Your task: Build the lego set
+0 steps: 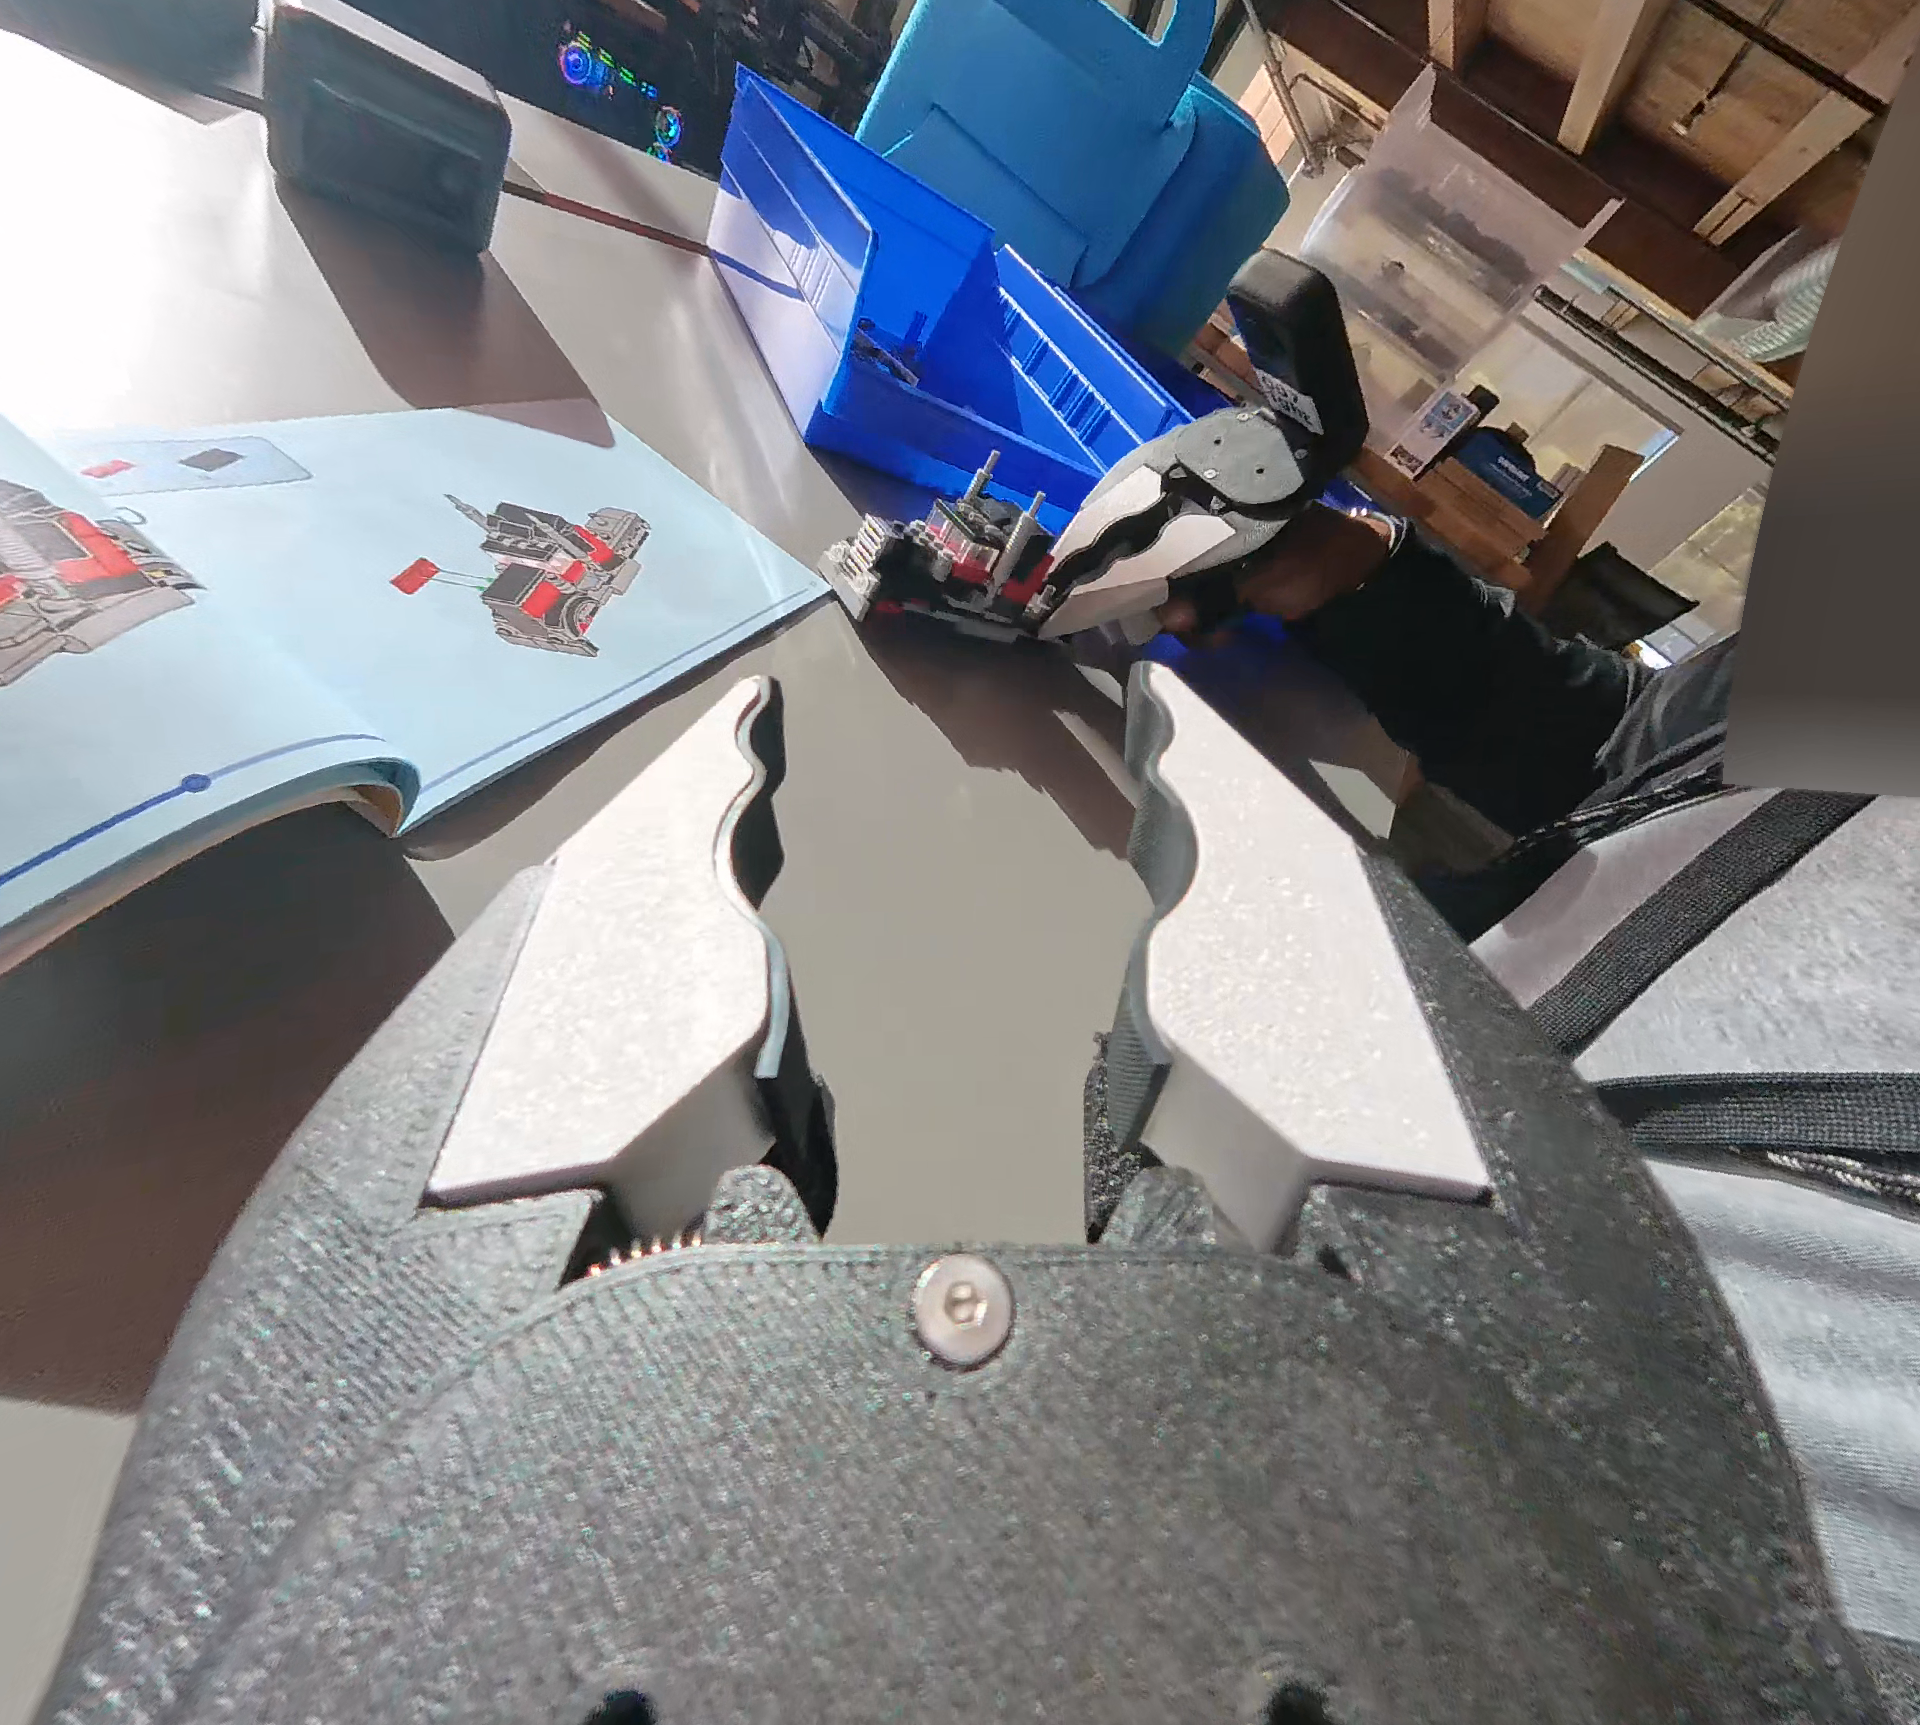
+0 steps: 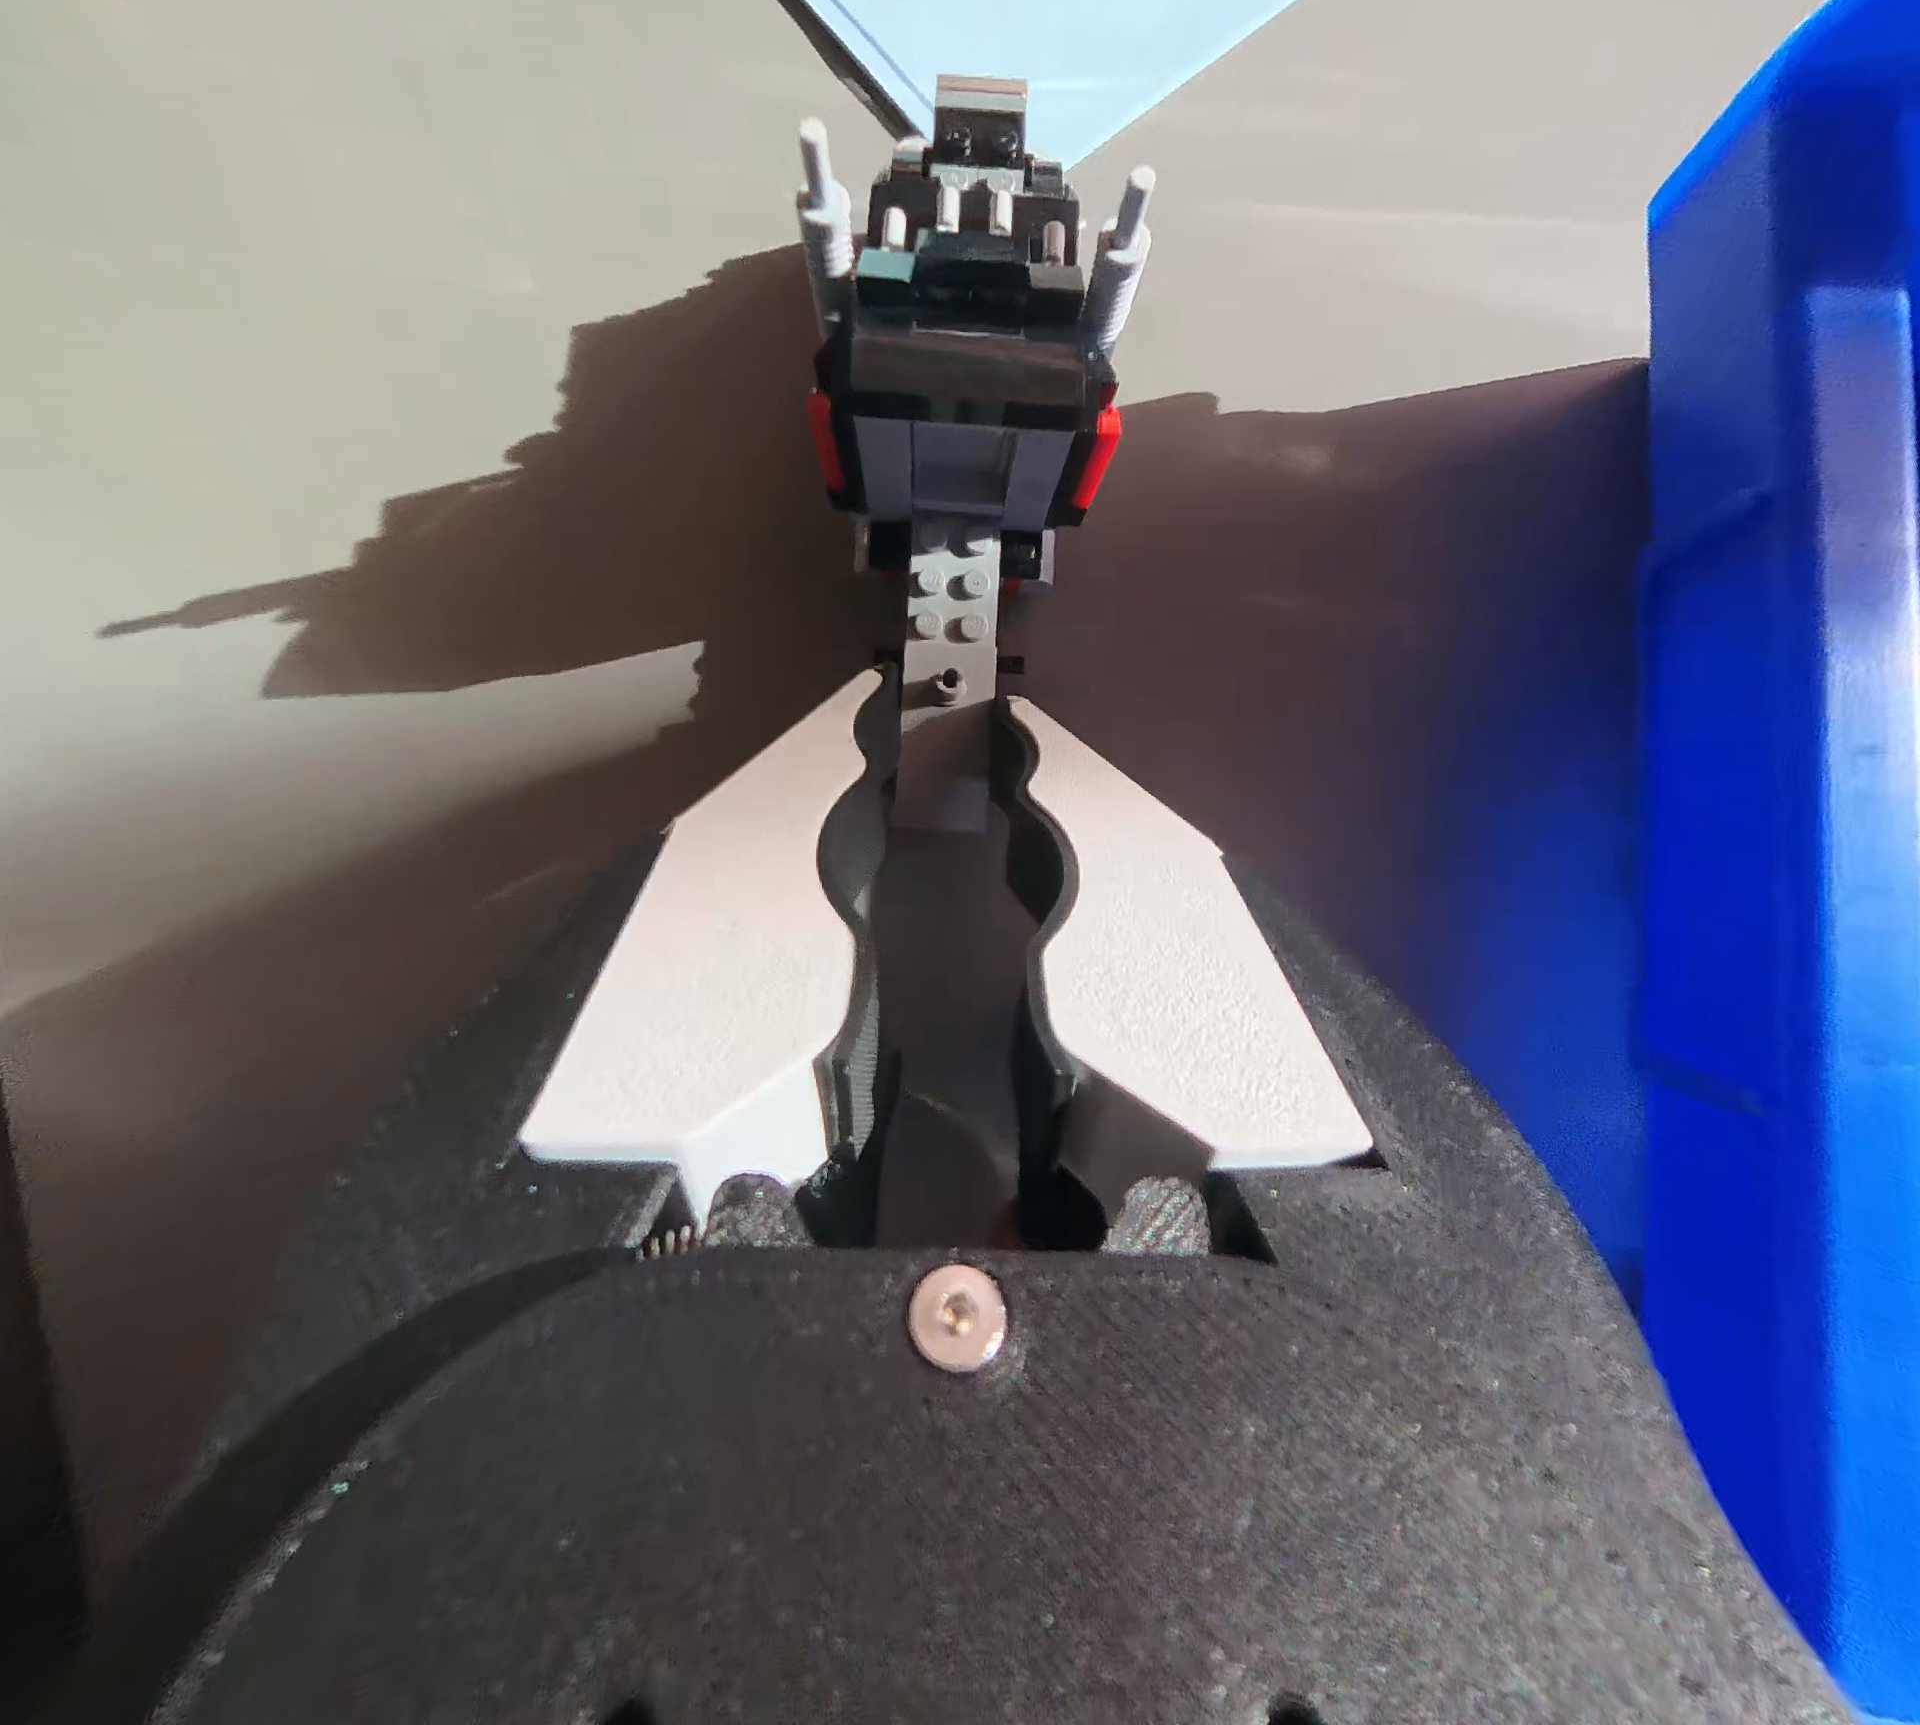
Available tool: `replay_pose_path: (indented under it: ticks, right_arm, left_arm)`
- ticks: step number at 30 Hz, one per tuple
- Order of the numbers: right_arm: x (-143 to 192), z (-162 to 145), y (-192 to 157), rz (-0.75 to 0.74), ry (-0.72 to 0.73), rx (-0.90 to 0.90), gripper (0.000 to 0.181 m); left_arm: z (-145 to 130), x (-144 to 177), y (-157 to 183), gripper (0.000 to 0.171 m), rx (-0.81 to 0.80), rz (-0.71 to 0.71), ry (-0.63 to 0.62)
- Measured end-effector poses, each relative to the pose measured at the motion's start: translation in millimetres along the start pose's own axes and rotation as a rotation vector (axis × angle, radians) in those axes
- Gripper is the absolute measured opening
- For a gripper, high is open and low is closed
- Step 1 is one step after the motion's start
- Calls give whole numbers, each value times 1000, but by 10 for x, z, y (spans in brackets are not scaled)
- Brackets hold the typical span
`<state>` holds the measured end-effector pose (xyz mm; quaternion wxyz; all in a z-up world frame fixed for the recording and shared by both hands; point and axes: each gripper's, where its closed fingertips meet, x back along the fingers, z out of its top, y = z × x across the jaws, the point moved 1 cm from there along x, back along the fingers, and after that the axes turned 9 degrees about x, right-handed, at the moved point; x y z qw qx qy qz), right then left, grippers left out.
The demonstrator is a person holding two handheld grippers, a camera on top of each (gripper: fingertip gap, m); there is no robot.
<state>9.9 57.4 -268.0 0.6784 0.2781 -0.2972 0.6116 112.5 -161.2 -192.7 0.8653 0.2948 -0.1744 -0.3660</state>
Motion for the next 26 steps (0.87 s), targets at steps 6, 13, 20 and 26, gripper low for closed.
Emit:
replay_pose_path:
  ticks: [6,13,20,26]
  right_arm:
    - [-24,10,-1,4,12,27,21]
    - [-18,19,-21,20,43,10,47]
    - [108,53,-2,-5,130,-19,70]
    - [209,56,78,-73,229,-75,74]
  left_arm:
    - [53,48,-5,66,30,-22,38]
    - [59,50,-15,66,45,-28,39]
    - [73,57,-27,66,57,-28,47]
    - [78,53,-56,66,74,-19,47]
